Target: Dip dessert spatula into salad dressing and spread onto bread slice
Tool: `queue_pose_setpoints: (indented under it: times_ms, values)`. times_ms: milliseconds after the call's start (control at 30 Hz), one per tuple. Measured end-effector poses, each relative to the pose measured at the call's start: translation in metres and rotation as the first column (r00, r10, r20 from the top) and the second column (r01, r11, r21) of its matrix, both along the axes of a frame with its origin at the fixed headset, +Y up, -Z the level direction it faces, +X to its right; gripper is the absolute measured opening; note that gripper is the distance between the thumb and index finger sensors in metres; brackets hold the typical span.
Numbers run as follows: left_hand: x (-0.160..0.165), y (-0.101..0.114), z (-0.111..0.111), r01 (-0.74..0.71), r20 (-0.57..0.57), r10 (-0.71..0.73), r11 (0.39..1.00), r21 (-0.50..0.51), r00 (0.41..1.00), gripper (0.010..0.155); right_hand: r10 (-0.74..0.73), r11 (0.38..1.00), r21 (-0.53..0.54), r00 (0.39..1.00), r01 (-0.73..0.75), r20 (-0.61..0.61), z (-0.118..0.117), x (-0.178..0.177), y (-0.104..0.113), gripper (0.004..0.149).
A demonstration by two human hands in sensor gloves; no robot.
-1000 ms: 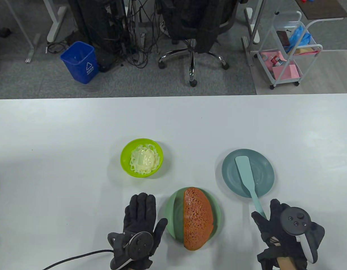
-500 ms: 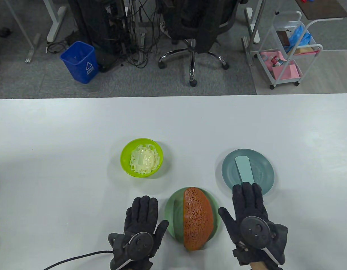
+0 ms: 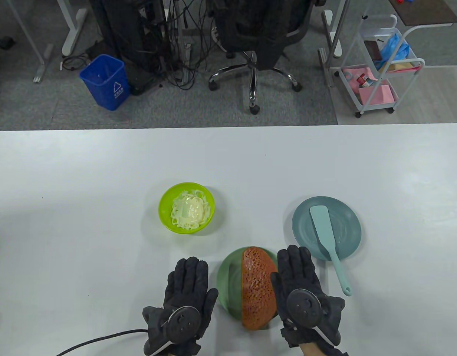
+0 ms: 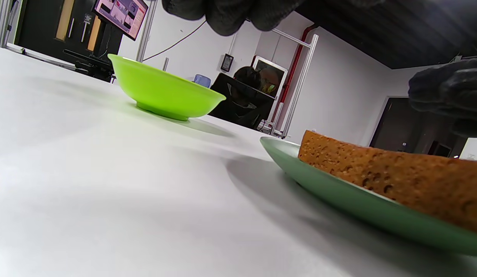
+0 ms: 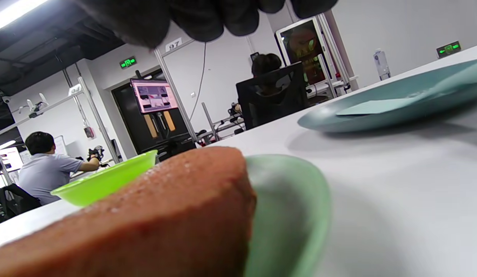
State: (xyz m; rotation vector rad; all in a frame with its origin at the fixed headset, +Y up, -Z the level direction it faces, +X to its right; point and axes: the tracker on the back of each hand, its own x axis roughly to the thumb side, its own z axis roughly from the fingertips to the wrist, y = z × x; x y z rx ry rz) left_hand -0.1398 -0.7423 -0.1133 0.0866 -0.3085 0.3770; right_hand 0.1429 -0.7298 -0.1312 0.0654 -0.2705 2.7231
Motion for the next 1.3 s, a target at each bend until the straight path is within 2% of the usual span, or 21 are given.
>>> queue_pose_setpoints:
  times_ms: [200, 767, 1300]
  values:
    - [-0.001, 0.0, 0.0, 0.001, -0.005, -0.001, 1.0, -0.008, 1.0, 0.071, -0.079, 0.997, 0.018, 0.997, 0.079, 0.013, 0.002, 0.013, -0.001, 0.057]
    - [0.0, 0.001, -0.001, 0.025, -0.003, -0.025, 1.0, 0.007, 1.0, 0.07, -0.093, 0.996, 0.011, 0.996, 0.093, 0.015, 0.005, 0.017, -0.004, 0.056]
    - [-0.002, -0.004, -0.004, -0.011, -0.006, 0.011, 0.999, -0.049, 1.0, 0.07, -0.116, 0.993, 0.009, 0.993, 0.116, 0.018, 0.006, 0.02, -0.004, 0.056]
